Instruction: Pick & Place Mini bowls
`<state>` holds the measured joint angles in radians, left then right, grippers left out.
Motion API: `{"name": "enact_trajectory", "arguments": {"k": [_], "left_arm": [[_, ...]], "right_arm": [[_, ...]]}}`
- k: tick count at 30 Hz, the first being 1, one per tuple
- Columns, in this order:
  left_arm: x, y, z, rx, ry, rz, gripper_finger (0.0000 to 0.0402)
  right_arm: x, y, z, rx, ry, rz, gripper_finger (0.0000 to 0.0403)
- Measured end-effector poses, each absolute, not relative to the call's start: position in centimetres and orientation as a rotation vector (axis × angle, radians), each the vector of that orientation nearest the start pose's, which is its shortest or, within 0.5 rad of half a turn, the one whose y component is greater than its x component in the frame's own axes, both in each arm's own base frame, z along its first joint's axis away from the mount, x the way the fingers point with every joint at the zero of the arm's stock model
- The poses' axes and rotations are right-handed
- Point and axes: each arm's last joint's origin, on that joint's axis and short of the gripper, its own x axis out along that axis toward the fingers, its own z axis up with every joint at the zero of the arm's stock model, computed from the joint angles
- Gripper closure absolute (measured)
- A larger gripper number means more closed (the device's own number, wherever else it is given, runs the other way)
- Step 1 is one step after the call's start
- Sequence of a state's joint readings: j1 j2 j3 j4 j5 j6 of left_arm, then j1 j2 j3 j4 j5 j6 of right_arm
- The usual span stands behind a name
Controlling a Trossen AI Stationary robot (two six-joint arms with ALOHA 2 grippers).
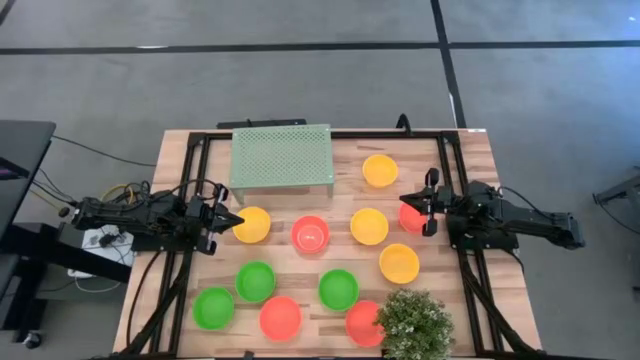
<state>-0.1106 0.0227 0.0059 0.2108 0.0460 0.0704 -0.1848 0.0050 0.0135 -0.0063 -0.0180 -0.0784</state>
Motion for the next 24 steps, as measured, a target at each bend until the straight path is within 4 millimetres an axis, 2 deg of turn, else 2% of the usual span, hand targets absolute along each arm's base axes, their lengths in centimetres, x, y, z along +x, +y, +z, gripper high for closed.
{"name": "enact_trajectory", "arguments": {"k": [24], "left_arm": [[9.62,-1.20,18.52,0.064,-0.212,-0.149,0.0390]], "right_arm": [[9.56,-1.74,16.71,-0.078,0.004,-0.167,0.0397]]}}
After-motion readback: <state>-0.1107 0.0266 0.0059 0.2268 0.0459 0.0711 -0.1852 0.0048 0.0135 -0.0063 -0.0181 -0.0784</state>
